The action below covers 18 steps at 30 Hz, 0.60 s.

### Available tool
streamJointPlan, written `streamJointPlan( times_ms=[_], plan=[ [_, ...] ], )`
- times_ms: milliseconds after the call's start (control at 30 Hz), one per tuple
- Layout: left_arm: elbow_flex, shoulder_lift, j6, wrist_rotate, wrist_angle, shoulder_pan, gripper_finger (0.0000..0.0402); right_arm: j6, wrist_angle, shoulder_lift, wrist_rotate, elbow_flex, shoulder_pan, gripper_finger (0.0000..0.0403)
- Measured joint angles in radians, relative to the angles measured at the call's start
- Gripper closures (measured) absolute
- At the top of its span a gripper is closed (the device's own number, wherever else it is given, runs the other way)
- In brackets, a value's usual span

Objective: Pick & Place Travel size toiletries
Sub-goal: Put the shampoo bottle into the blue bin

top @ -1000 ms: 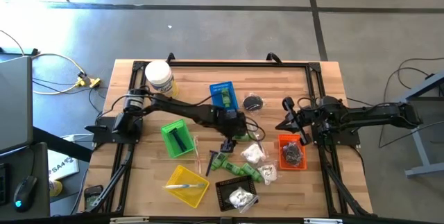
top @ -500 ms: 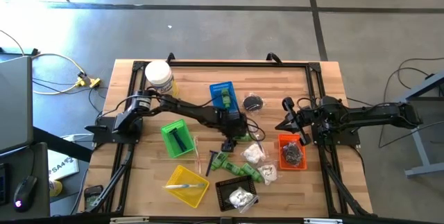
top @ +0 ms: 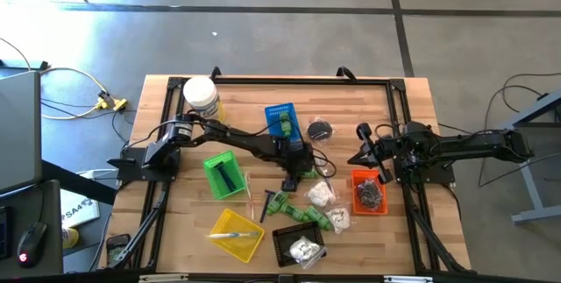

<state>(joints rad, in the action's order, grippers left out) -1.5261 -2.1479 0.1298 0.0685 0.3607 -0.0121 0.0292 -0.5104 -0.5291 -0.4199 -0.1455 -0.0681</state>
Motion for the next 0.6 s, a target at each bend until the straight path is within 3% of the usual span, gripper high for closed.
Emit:
streamJointPlan(
  times_ms=[100, 400, 600],
  plan=[
    [0.0, 0.0, -0.003, 0.001, 0.001, 0.0, 0.0254, 0.0, 0.004, 0.0, -0.001, 0.0, 0.0, 0.0398],
    [0.0, 0.006, -0.006, 0.001, 0.008, -0.001, 0.0257, 0.0, 0.008, 0.0, -0.001, 0.0, 0.0, 0.0398],
    [0.004, 0.076, -0.012, 0.005, 0.058, -0.019, 0.0257, 0.0, 0.013, 0.0, -0.002, 0.0, 0.0, 0.0398]
  ],
)
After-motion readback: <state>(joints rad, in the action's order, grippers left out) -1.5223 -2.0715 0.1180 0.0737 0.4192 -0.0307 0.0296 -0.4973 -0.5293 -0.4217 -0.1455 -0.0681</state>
